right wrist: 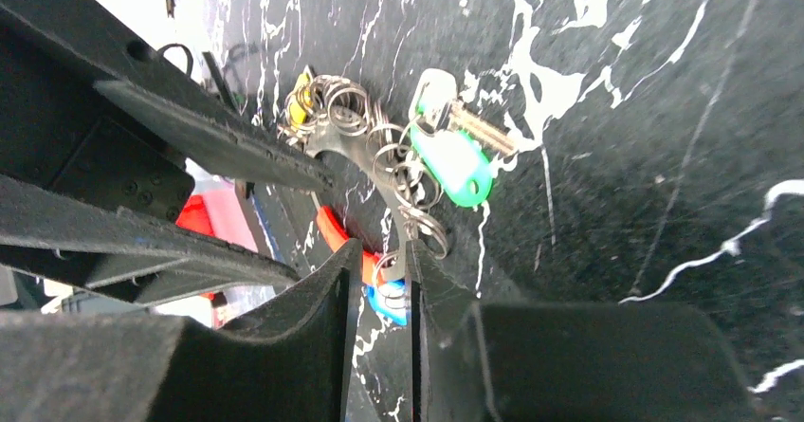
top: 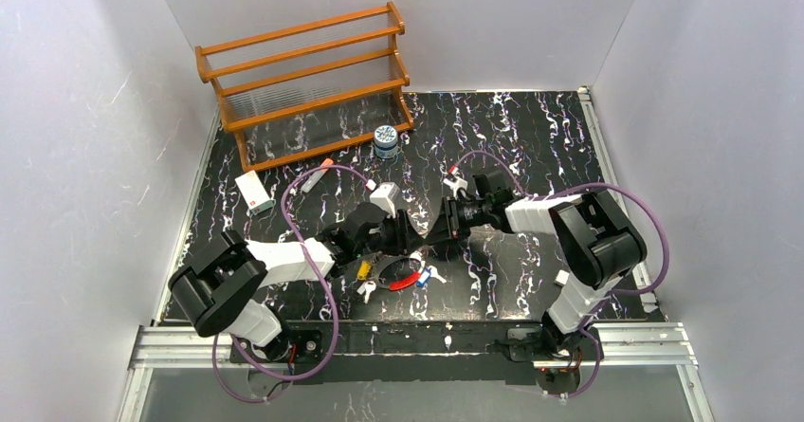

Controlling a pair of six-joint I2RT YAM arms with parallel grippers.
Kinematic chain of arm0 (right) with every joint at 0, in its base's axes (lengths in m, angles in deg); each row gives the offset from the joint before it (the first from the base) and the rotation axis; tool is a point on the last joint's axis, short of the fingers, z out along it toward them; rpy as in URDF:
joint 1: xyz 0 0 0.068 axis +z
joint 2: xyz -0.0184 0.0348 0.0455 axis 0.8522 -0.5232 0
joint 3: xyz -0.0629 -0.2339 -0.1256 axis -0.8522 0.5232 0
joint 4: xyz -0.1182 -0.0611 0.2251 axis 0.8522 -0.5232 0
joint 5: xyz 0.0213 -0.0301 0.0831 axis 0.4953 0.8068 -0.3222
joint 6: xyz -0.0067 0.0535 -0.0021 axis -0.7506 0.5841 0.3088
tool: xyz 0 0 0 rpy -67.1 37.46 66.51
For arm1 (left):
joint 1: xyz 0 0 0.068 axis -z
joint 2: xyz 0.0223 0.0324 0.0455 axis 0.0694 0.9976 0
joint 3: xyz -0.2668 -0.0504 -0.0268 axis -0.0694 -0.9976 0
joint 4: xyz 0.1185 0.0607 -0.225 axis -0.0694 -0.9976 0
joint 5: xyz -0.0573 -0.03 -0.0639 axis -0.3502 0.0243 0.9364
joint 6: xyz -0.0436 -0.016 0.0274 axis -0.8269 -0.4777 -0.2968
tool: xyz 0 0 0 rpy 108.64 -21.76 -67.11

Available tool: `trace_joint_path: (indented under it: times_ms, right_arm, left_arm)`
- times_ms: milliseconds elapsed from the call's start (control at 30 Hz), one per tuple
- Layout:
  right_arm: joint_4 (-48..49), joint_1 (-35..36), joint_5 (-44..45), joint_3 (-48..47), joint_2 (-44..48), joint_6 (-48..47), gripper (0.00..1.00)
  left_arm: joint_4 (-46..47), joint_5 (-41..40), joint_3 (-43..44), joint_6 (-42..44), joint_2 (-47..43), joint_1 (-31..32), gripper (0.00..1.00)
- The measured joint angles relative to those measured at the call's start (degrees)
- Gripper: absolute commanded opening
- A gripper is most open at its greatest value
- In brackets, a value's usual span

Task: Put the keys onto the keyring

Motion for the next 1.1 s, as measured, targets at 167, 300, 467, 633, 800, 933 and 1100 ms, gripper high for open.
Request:
trace_joint_path:
  times_ms: [167, 300, 467, 633, 800, 933, 1100]
  right_arm:
    - [-0.61, -0.55, 0.55, -2.23, -2.6, -0.74, 0.32]
    - [-0.87, -0.55, 0.35, -2.21, -5.31, -0.7, 0.32]
    - [-0.09, -0.22, -1.79, -2.21, -6.82, -0.35, 0.3]
    - [0.26, 0.72, -3.02, -1.97, -7.43, -0.33, 0.25]
    - [1.01, 1.2, -4.26, -0.87, -7.41, -0.17, 0.24]
    - [2.03, 1.57, -5.66, 0.26, -7.02, 0.24, 0.24]
    - [3.23, 2.47, -7.78, 1.77, -5.01, 0.76, 0.24]
  left_arm:
    - [0.02, -0.13, 0.0, -1.11, 0.46, 0.0, 0.38]
    - [0.11, 0.02, 0.0, -1.42, 1.9, 0.0, 0.38]
    - [0.07, 0.44, 0.0, -1.36, 2.8, 0.0, 0.37]
    - [0.46, 0.42, 0.0, -1.36, 2.8, 0.0, 0.34]
    - [0.46, 0.37, 0.0, -1.9, 2.8, 0.0, 0.33]
    - [0.46, 0.37, 0.0, -2.21, 2.8, 0.0, 0.32]
    - [0.44, 0.39, 0.0, -2.21, 2.8, 0.0, 0.3]
